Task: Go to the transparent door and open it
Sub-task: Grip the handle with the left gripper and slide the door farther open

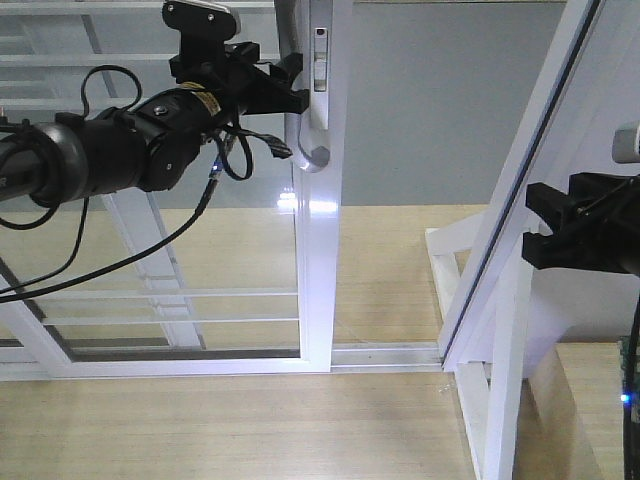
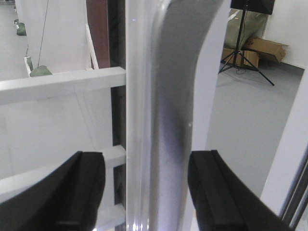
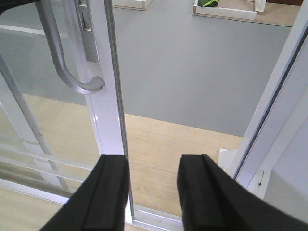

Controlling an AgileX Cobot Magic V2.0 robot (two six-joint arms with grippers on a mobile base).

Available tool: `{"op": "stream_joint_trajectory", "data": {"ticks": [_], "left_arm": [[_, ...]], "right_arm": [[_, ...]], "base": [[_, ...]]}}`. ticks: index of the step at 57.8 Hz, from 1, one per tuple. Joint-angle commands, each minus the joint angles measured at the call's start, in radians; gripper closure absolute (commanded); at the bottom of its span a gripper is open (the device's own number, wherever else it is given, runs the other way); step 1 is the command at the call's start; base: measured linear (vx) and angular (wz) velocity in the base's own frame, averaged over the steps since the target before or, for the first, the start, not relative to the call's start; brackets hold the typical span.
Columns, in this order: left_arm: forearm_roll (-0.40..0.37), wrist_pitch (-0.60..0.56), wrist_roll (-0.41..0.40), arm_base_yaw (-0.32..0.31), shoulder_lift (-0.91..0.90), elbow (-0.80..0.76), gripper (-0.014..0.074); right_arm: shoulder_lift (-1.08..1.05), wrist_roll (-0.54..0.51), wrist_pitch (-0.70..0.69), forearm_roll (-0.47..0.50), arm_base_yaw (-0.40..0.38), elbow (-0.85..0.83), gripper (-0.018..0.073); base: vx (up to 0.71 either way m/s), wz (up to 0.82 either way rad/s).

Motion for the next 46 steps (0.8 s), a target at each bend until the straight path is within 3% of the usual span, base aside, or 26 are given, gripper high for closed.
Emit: {"op": "stream_joint_trajectory", "data": {"ticks": [1, 27, 46], "left_arm": [[-0.006, -0.069, -0.012, -0.004, -0.028, -0.071, 0.0089], [-0.015, -0.05, -0.01, 0.021, 0.016, -0.098, 0.0174], [-0.015, 0.137, -0.01, 0.088, -0.058, -0.094, 0.0174]], "right_arm": [[-0.012, -0.002, -0.073, -0.004, -0.006, -0.029, 0.0229], [-0.012, -0.002, -0.073, -0.005, -0.006, -0.029, 0.0229], [-0.012, -0.002, -0.068, -0.005, -0.006, -0.029, 0.0229]], "base": [[0.0, 0.0], [0.0, 0.0], [0.0, 0.0]]}}
